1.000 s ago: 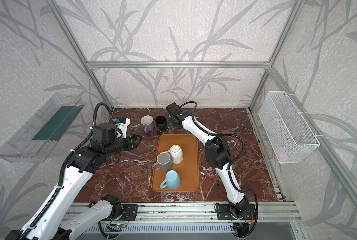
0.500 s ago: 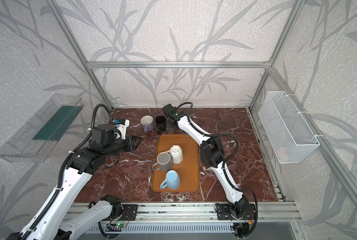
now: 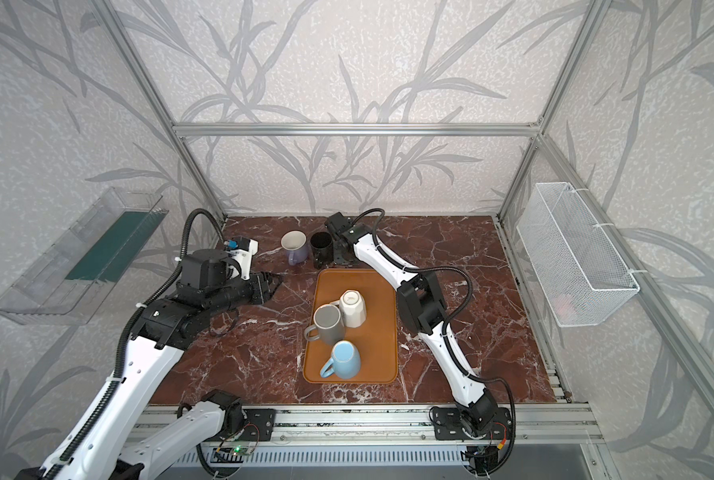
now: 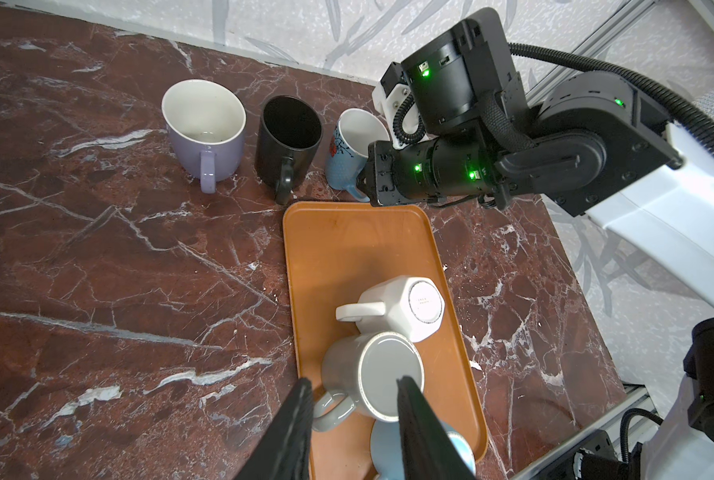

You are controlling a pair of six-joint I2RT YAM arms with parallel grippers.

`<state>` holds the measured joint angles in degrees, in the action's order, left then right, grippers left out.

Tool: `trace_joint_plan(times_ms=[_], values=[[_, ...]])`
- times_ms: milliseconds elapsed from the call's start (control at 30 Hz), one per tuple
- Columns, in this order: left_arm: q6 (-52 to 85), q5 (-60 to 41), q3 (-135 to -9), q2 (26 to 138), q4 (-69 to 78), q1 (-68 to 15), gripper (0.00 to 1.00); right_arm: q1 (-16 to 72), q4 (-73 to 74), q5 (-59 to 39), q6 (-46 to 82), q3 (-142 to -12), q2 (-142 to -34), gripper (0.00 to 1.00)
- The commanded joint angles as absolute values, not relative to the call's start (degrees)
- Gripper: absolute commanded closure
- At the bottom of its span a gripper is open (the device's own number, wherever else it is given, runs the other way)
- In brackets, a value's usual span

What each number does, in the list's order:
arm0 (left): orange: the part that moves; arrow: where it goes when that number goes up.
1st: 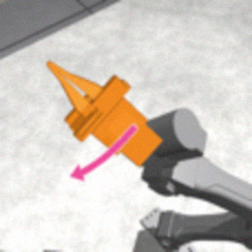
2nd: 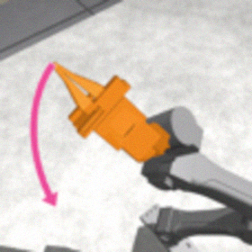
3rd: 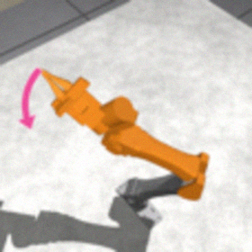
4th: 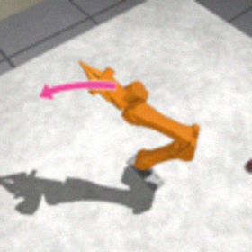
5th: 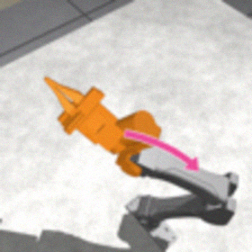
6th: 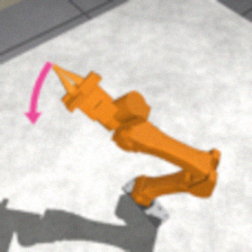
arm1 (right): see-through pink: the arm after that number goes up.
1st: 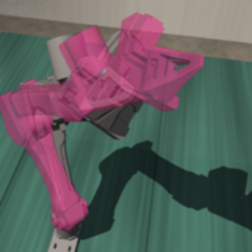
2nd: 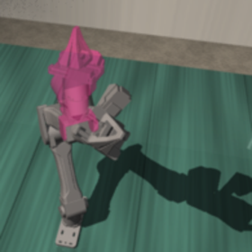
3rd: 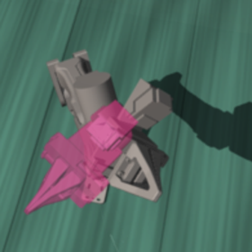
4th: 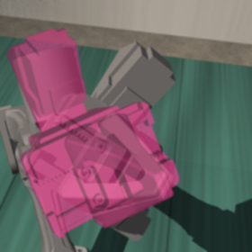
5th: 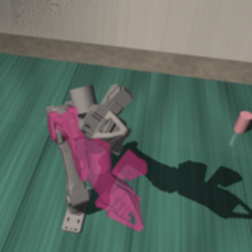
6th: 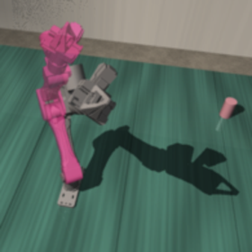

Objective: Turn the mug right side up
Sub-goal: 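Set the mug on the table and open the right gripper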

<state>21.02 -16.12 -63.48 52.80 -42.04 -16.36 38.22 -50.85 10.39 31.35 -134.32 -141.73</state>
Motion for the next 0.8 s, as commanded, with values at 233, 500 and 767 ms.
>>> trace_joint_plan(times_ms=[233, 500, 767], values=[[20.3, -16.74, -63.28, 52.08, -43.33, -15.85, 0.61, 38.32, -49.54, 10.53, 31.31, -137.65, -142.25, 0.85], [20.21, -17.08, -63.19, 51.94, -43.85, -15.78, 0.6, 38.35, -49.7, 9.98, 31.46, -137.68, -142.11, 0.67], [19.26, -16.6, -62.67, 51.77, -46.25, -15.73, 0.59, 38.32, -51.12, 8.98, 31.15, -137.15, -140.2, 0.59]])
